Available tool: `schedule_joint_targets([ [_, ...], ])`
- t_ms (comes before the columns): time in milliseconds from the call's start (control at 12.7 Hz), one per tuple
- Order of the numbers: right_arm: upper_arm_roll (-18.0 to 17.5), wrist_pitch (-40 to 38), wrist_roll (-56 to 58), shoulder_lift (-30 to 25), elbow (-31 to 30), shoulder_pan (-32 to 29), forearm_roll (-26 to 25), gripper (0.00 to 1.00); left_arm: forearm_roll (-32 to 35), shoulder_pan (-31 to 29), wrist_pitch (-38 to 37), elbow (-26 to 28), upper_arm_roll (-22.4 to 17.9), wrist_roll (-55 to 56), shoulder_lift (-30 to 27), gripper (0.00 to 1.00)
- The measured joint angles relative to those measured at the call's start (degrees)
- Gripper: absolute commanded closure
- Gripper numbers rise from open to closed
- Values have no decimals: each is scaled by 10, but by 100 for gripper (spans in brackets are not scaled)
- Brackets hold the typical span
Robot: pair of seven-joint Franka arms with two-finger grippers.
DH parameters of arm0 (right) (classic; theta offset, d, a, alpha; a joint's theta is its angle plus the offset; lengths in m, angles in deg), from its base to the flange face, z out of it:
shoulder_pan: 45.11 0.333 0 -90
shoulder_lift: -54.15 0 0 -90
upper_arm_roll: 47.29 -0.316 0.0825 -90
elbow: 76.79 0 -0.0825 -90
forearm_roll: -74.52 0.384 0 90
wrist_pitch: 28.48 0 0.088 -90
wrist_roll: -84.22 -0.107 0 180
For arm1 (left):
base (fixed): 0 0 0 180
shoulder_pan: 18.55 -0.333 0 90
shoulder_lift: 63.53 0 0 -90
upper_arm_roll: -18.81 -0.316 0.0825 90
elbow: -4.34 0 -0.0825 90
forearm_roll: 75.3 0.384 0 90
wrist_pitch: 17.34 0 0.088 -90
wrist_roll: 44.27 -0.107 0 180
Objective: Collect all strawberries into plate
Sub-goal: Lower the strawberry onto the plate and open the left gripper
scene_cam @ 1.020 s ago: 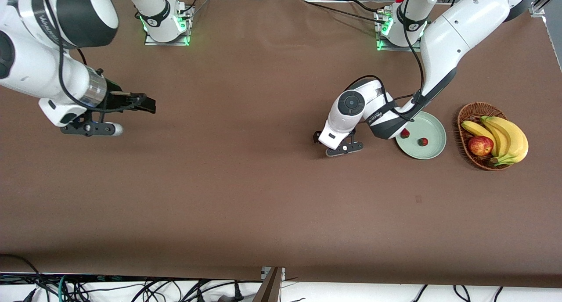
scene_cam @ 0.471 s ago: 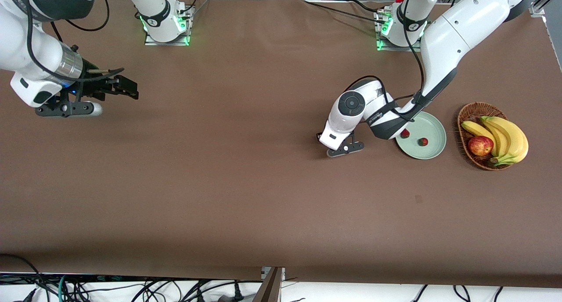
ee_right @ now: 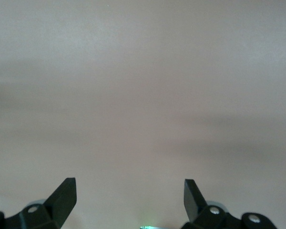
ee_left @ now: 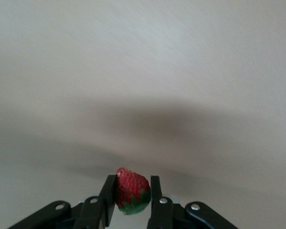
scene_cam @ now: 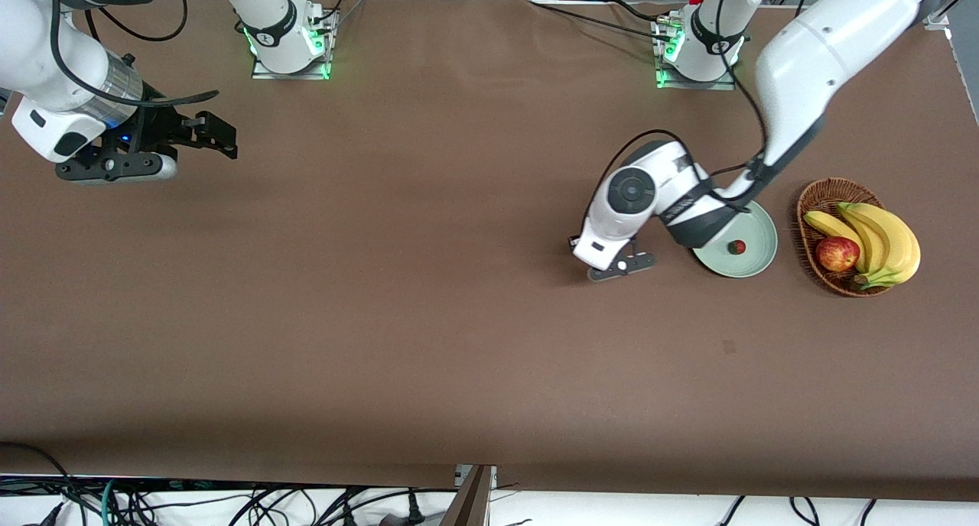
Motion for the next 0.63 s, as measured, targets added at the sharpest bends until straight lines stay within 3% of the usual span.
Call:
schedule_joint_targets([
  [235,0,9,14,3,-1,-5,-1,1,-2,-162,-111,0,88,-127,-3,74],
  [628,-1,12,18,4,-1,-7,-1,1,14,-336,-147,53,93,-329,0,73],
])
